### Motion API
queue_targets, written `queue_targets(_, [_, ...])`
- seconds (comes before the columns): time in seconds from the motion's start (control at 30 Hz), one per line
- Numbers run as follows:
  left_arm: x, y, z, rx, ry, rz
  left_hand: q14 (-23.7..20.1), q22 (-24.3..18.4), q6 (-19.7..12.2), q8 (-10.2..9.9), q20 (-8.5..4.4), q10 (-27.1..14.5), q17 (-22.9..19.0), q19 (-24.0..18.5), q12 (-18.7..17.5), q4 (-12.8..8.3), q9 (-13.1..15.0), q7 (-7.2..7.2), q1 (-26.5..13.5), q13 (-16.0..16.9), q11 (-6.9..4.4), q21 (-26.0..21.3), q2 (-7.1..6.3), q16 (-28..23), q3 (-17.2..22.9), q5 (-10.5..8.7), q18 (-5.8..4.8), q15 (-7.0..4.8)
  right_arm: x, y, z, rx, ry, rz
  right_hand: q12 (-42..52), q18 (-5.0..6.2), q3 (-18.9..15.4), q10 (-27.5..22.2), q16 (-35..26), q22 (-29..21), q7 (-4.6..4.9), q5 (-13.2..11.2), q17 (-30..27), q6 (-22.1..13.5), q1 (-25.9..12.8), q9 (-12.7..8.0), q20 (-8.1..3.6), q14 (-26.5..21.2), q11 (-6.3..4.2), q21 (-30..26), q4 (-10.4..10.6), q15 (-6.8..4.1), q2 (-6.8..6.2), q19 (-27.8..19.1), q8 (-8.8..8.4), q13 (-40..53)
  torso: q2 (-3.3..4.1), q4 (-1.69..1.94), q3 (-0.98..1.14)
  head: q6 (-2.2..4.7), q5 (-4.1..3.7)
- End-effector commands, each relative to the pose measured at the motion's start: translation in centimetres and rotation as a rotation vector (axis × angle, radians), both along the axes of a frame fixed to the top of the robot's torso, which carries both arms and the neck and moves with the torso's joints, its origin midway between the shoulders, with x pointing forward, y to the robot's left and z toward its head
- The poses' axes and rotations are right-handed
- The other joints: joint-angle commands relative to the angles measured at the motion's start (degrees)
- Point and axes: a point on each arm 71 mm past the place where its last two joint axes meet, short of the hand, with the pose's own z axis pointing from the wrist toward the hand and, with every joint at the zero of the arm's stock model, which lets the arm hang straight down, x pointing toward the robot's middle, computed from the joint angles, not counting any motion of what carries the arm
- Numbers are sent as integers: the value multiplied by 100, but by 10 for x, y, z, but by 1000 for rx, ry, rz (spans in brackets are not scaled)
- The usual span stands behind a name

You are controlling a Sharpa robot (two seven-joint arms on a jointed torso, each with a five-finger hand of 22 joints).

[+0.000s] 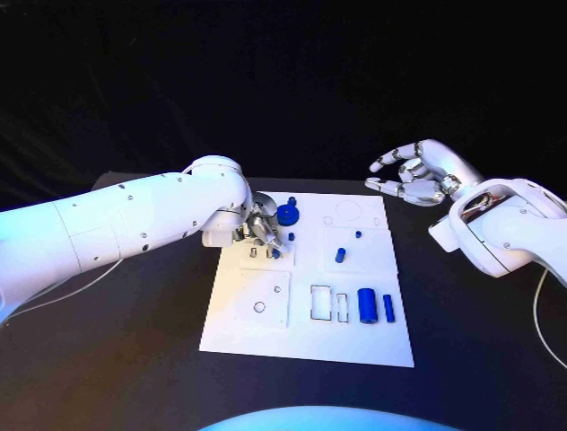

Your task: Assemble the parts on the task board

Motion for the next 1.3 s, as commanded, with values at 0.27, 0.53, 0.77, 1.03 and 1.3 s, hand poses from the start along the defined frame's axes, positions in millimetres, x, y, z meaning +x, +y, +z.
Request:
queue_targets(0.27, [-3,-3,-2,-6,44,-15,580,38,7,63,-14,10,1439,-16,28,-493,256,-62,54,-23,-46,41,-400,8,1697,135,-71,-53,-1,2,-1,-9,5,12,-10,29,12,5,-34,1252,-9,45,937,54,-6,-8,-22,469,-26,-13,14,-50,1,364,45,601,-1,2,0,-32,6])
queue_targets(0.53, [-2,1,-1,-89,66,39,568,50,-39,254,-16,47,1404,-20,-1,-1004,521,-85,-137,-56,-68,39,-423,-22,2349,645,-73,-67,0,1,-2,-10,6,10,-10,29,12,5,-34,1252,-9,45,937,54,-6,-8,-22,469,-26,-13,14,-50,1,364,45,601,-3,7,-1,-36,2])
queue_targets(0.77, [-4,11,3,-196,72,125,565,62,-61,457,-23,198,1394,-19,101,-1302,761,-103,-265,63,-90,41,-425,-30,2663,848,-73,-88,-1,-1,-2,-11,6,5,-12,30,16,4,-37,1249,-11,55,930,54,-9,-9,-23,467,-27,-19,11,-51,2,361,48,600,-2,19,3,-17,-15])
queue_targets(1.03, [-8,23,7,-234,10,178,564,98,-22,599,-48,396,1388,-5,320,-1483,920,-129,-415,305,-119,58,-490,-35,2856,1172,-78,-114,0,-4,-2,-12,5,-1,-18,30,15,-2,-37,1248,-11,57,928,55,-13,-10,-24,467,-28,-21,12,-52,1,360,50,593,-2,44,10,-35,-9])
queue_targets(1.3, [-14,28,1,-191,-71,168,563,85,0,640,-59,463,1383,-9,394,-1525,959,-144,-455,380,-134,51,-513,-39,2910,1227,-74,-127,0,-6,-2,-17,2,-9,-13,31,14,3,-38,1248,-11,59,926,55,-23,-11,-25,466,-28,-22,15,-53,0,360,52,598,-6,33,9,-45,-1])
